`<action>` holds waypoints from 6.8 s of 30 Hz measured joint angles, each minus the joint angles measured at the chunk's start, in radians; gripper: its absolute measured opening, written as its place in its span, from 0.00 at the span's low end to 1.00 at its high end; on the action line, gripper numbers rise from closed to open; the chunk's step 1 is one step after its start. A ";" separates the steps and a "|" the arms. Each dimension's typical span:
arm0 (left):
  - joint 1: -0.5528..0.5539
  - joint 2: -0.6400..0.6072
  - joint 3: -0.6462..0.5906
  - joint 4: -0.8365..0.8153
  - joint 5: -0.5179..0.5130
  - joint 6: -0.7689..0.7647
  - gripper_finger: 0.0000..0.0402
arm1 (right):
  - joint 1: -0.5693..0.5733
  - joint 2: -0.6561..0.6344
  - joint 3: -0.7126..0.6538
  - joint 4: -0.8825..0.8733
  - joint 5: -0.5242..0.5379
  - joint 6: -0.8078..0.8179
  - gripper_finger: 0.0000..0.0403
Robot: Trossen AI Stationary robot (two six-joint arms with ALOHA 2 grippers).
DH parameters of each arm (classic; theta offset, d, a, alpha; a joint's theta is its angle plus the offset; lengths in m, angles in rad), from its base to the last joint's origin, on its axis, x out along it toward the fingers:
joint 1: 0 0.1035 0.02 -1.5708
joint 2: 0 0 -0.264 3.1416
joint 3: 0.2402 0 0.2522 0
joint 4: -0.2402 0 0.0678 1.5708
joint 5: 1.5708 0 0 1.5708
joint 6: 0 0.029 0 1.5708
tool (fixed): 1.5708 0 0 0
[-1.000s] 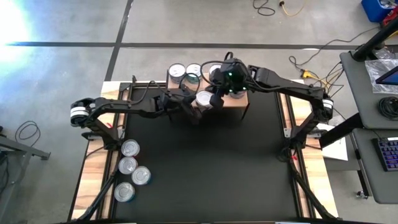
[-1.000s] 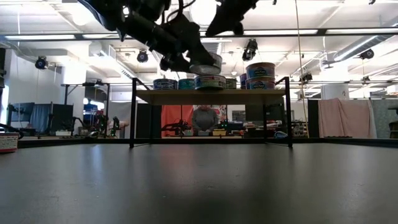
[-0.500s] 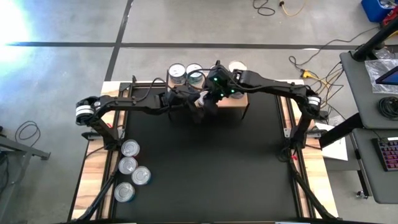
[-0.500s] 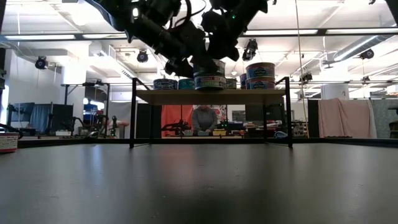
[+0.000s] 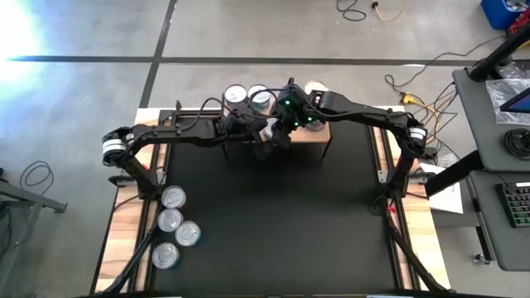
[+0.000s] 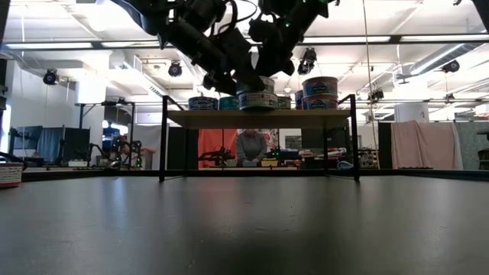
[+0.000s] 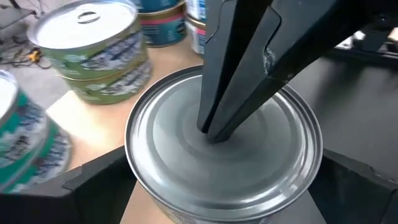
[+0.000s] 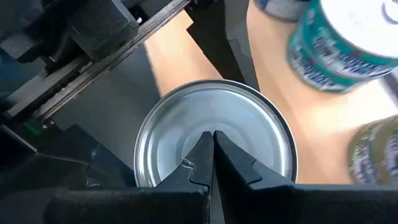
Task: Stack canned seafood by type on shelf
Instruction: Stack the green tuna can on top of the green tuna can, then put the top yellow-blue tuna can on the shelf
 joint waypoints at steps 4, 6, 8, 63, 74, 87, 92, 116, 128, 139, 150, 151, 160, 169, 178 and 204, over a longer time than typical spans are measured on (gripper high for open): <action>0.023 0.005 0.002 -0.009 -0.005 -0.022 1.00 | -0.005 -0.005 -0.001 0.027 0.014 -0.007 0.02; 0.027 0.007 0.002 -0.012 0.000 -0.027 1.00 | -0.005 -0.005 0.000 0.027 0.016 -0.008 0.02; 0.027 0.007 0.001 -0.011 0.002 -0.027 1.00 | -0.005 -0.005 0.000 0.026 0.016 -0.013 0.02; 0.020 -0.029 0.144 -0.377 -0.007 0.002 1.00 | -0.062 0.052 -0.012 -0.087 0.042 -0.279 0.02; 0.014 -0.147 0.147 -0.375 -0.011 -0.030 1.00 | -0.090 0.022 -0.013 -0.088 0.061 -0.302 0.02; -0.002 -0.358 0.144 -0.357 -0.060 -0.014 1.00 | -0.106 -0.057 -0.014 -0.086 0.064 -0.223 0.02; -0.002 -0.384 0.143 -0.360 -0.090 -0.015 1.00 | -0.109 -0.142 -0.021 -0.130 0.071 -0.173 0.02; -0.024 -0.387 0.136 -0.403 -0.090 -0.067 1.00 | -0.230 -0.239 -0.072 -0.327 0.118 -0.127 0.02; -0.169 -0.396 0.134 -0.544 -0.033 -0.091 1.00 | -0.173 -0.255 -0.080 -0.337 0.067 -0.104 0.02; -0.195 -0.396 0.113 -0.578 -0.107 -0.166 1.00 | -0.173 -0.256 -0.080 -0.337 0.081 -0.169 0.02; -0.211 -0.344 -0.101 -0.199 -0.190 -0.253 1.00 | -0.105 -0.363 -0.085 -0.269 0.260 -0.240 0.02; -0.211 -0.332 -0.096 -0.202 -0.194 -0.253 1.00 | -0.089 -0.386 -0.085 -0.256 0.286 -0.244 0.02; -0.189 -0.215 0.029 -0.238 -0.132 -0.241 1.00 | 0.052 -0.549 -0.088 -0.148 0.327 -0.138 0.02; -0.316 -0.081 0.370 -0.794 -0.072 -0.310 1.00 | 0.261 -0.568 -0.093 -0.109 0.324 -0.177 0.02; -0.542 -0.022 0.420 -1.194 0.096 -0.814 1.00 | 0.354 -0.522 -0.097 -0.028 0.281 -0.314 0.02; -0.743 0.011 0.001 -1.421 0.356 -1.118 0.97 | 0.590 -0.537 -0.241 0.039 0.287 -0.086 0.02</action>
